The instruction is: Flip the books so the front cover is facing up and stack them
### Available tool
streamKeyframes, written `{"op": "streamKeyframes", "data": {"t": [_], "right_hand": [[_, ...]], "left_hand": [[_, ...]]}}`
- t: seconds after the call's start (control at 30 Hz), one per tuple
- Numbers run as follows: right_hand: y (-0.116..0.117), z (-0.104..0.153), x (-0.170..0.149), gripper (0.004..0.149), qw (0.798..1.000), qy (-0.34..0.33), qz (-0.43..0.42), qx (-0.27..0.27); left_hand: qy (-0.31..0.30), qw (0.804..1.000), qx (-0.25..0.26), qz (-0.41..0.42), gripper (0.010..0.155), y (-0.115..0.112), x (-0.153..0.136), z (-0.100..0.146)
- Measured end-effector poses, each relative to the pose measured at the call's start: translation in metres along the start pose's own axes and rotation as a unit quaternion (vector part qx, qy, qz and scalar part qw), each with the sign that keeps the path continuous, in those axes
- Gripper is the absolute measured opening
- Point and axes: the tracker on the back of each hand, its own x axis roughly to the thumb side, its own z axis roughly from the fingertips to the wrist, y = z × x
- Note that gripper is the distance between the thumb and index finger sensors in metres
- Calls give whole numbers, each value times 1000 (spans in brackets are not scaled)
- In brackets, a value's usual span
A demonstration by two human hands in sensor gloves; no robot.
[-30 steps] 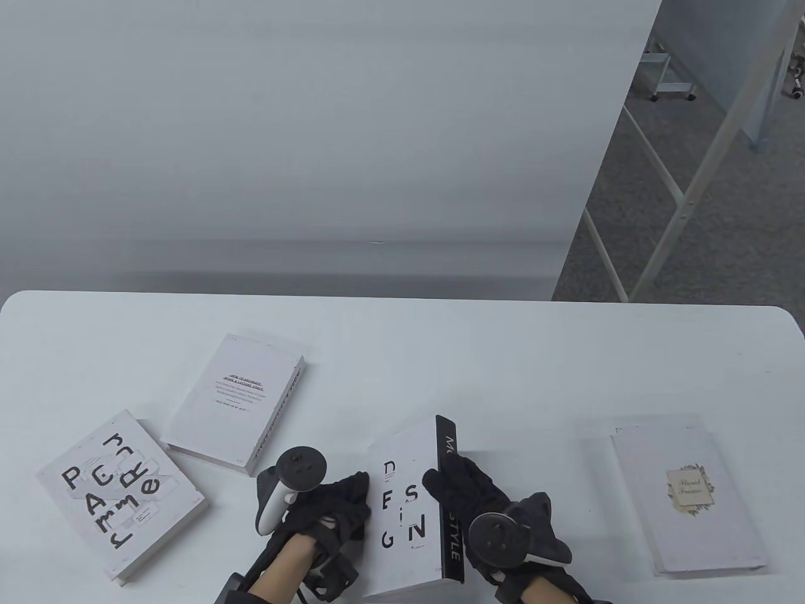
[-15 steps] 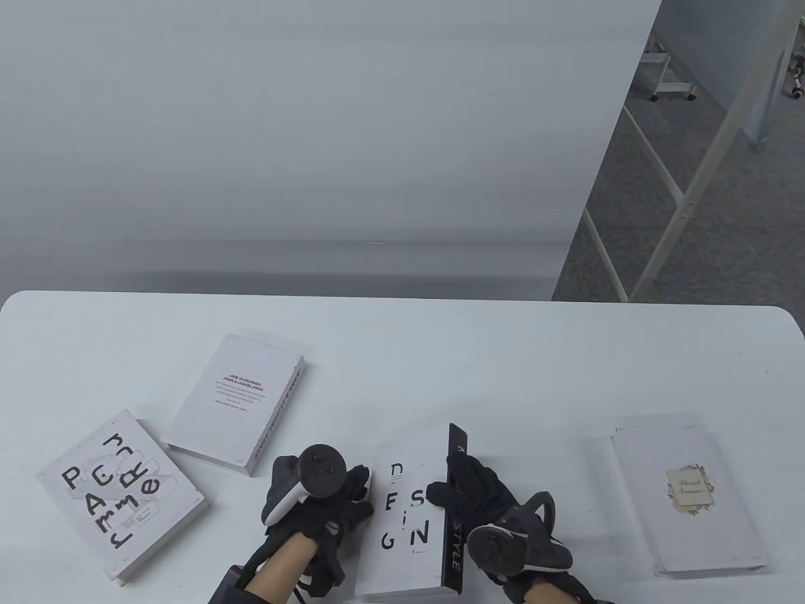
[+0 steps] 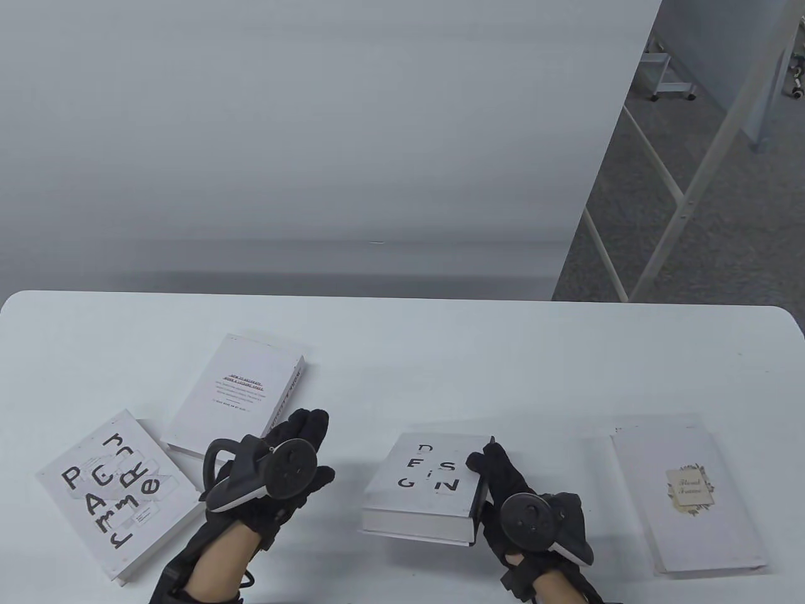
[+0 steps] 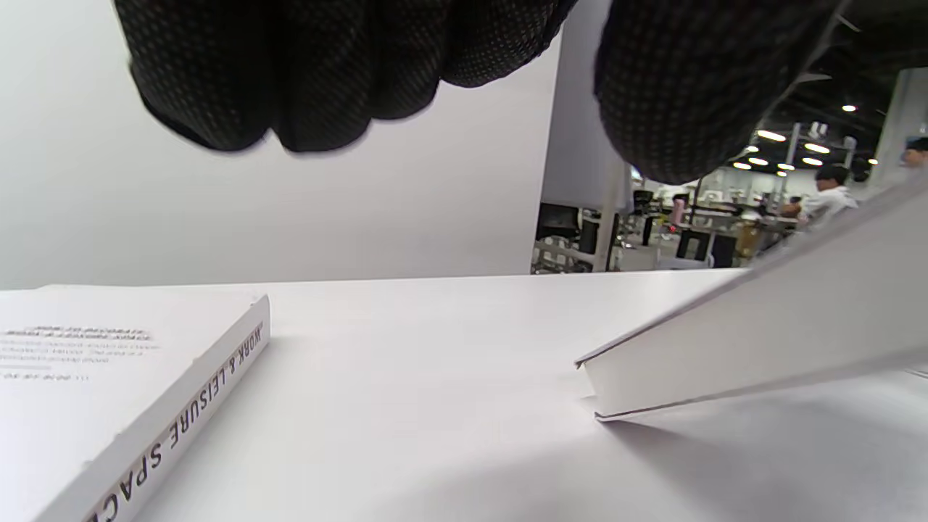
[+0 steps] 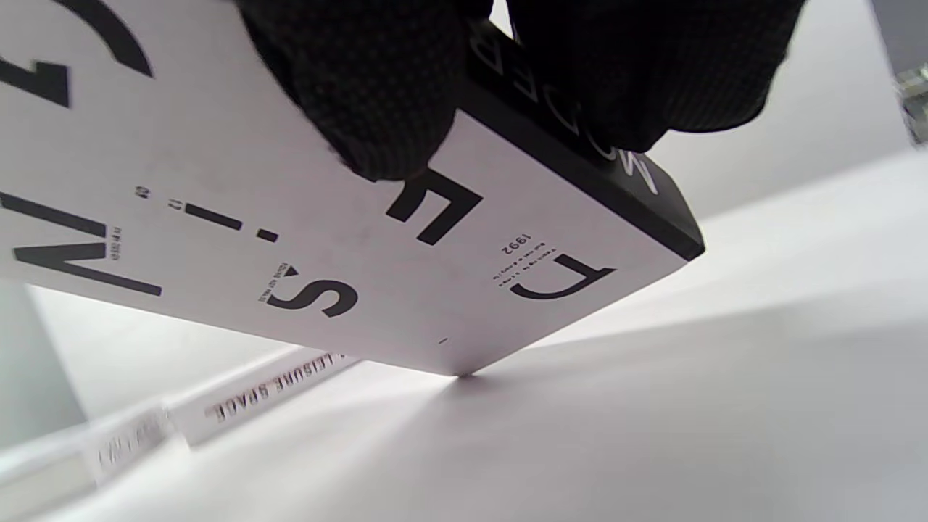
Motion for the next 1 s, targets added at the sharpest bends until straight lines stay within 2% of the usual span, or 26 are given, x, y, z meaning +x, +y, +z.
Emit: {"op": "streamKeyframes", "data": {"t": [0.17, 0.37, 0.43, 0.63, 0.7, 0.77, 0.83, 1.0], "right_hand": [[-4, -1, -7, 70, 989, 74, -125, -15], [8, -22, -17, 71, 954, 148, -259, 2], [18, -33, -21, 71, 938, 171, -302, 14], [51, -78, -32, 73, 869, 258, -419, 39], [66, -93, -35, 73, 831, 277, -478, 61], [77, -105, -35, 73, 804, 297, -511, 61], [88, -117, -36, 74, 798, 310, -514, 51], [110, -143, -34, 75, 764, 346, -542, 41]], "left_hand": [[0, 999, 16, -44, 102, 17, 0, 12], [13, 999, 26, -45, 108, 35, -10, 25], [21, 998, 27, -43, 108, 39, -13, 29], [28, 999, 29, -13, 105, 49, -23, 37], [31, 999, 32, -13, 105, 52, -24, 40], [30, 999, 40, -7, 105, 55, -26, 41], [30, 999, 44, 4, 105, 57, -27, 43], [37, 999, 27, -3, 104, 51, -30, 41]]}}
